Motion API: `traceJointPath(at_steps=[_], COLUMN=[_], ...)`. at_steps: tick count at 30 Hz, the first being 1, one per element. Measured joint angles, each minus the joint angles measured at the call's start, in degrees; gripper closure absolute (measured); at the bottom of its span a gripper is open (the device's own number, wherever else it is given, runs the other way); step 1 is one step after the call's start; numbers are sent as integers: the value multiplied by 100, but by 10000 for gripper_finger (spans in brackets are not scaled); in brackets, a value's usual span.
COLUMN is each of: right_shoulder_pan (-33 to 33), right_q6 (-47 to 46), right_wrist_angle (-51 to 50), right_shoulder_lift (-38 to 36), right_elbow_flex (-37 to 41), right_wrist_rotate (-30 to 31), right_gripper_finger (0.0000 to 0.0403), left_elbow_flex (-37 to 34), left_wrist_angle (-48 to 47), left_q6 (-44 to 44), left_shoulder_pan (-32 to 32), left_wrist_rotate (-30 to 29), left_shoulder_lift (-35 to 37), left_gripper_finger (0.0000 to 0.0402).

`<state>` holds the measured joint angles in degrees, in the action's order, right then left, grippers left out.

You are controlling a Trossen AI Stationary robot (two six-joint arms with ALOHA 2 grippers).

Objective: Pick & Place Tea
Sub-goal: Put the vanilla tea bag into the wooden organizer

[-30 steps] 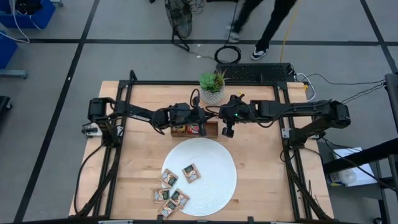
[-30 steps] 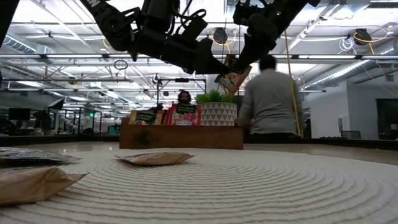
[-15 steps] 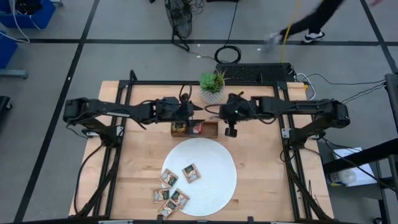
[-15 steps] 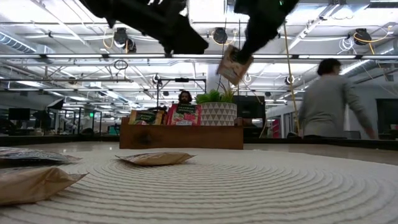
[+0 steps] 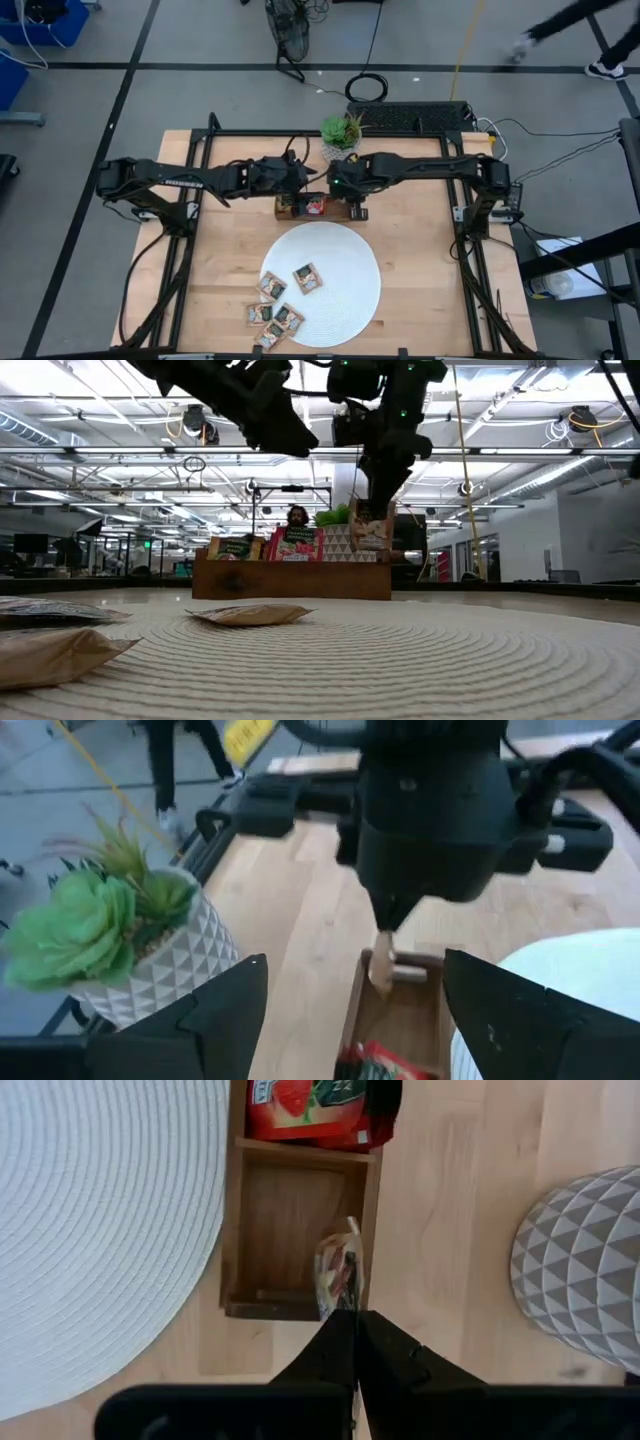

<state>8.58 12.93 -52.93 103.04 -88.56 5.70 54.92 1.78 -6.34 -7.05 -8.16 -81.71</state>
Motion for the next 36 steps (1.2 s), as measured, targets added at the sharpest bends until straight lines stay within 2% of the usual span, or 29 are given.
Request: traceJointPath(at_steps=[9, 13, 27, 36], right_shoulder_pan=[-7, -5, -3, 0], right_q6=[-75, -201, -190, -197], right_wrist_angle=[512, 635, 808, 810], right_shoulder_lift=[66, 106, 609, 634], right_elbow_flex=[0, 0, 0, 0], right_wrist_rotate=[-29, -330, -267, 456], right_gripper_finger=[403, 403, 403, 403], left_elbow_flex=[-39, -132, -146, -146], left_wrist_angle=[-315, -340, -346, -345], left_q6=[-70, -69, -74, 3], left_shoulder_pan=[-4, -4, 4, 4], left_wrist_rotate=[-11, -285, -393, -396], left_shoulder_lift=[-5, -6, -9, -9], left_gripper_finger=[103, 103, 103, 103])
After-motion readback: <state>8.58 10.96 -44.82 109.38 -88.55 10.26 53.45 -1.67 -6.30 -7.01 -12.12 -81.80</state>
